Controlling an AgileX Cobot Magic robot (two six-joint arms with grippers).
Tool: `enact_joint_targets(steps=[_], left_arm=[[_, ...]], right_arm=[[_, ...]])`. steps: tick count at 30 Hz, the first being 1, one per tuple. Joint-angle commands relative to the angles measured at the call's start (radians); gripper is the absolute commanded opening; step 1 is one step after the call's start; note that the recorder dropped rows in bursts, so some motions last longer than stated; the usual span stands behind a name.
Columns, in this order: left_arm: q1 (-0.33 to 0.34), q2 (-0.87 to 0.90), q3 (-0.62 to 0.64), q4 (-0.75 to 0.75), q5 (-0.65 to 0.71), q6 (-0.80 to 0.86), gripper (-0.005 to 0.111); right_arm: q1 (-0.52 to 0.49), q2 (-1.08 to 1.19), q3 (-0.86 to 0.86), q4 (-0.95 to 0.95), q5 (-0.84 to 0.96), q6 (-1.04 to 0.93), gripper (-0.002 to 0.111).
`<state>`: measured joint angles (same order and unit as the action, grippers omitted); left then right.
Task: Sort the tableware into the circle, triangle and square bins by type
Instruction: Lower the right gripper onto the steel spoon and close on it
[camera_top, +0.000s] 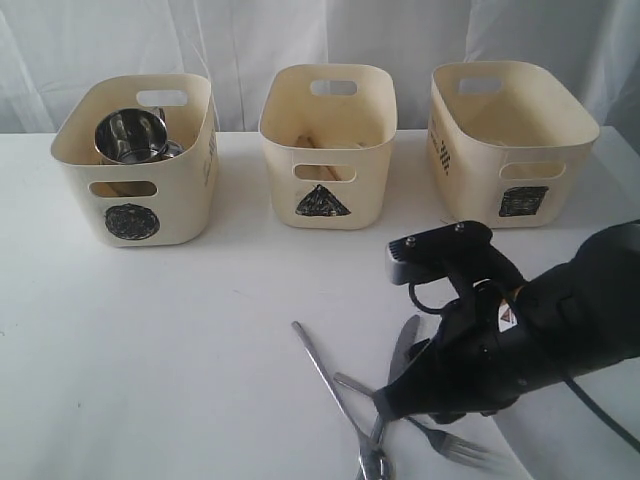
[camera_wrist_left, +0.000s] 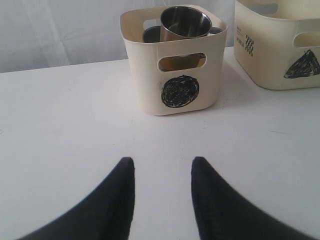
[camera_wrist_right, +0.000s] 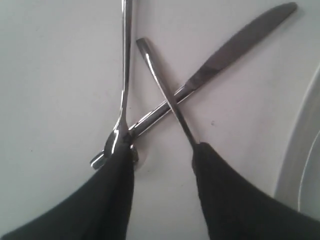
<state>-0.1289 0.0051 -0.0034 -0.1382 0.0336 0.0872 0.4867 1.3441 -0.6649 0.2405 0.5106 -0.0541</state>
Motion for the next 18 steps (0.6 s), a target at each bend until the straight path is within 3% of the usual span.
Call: enact_joint_targets(steps=[1, 13, 18], left_arm=[[0.001, -0.005, 0.003, -0.003, -0.006, -0.001, 0.042], [0.001, -0.005, 0.003, -0.003, -0.006, -0.001, 0.042], [0.001, -0.005, 0.003, -0.003, -0.006, -0.001, 0.042]], right_arm=[[0.056, 0.022, -0.01, -0.029, 0.037, 0.013, 0.039], [0.19, 0.222, -0.284, -0.31, 0.377, 0.125, 0.039], [0.235, 0.239, -0.314, -0.352, 0.412, 0.156, 0.039]])
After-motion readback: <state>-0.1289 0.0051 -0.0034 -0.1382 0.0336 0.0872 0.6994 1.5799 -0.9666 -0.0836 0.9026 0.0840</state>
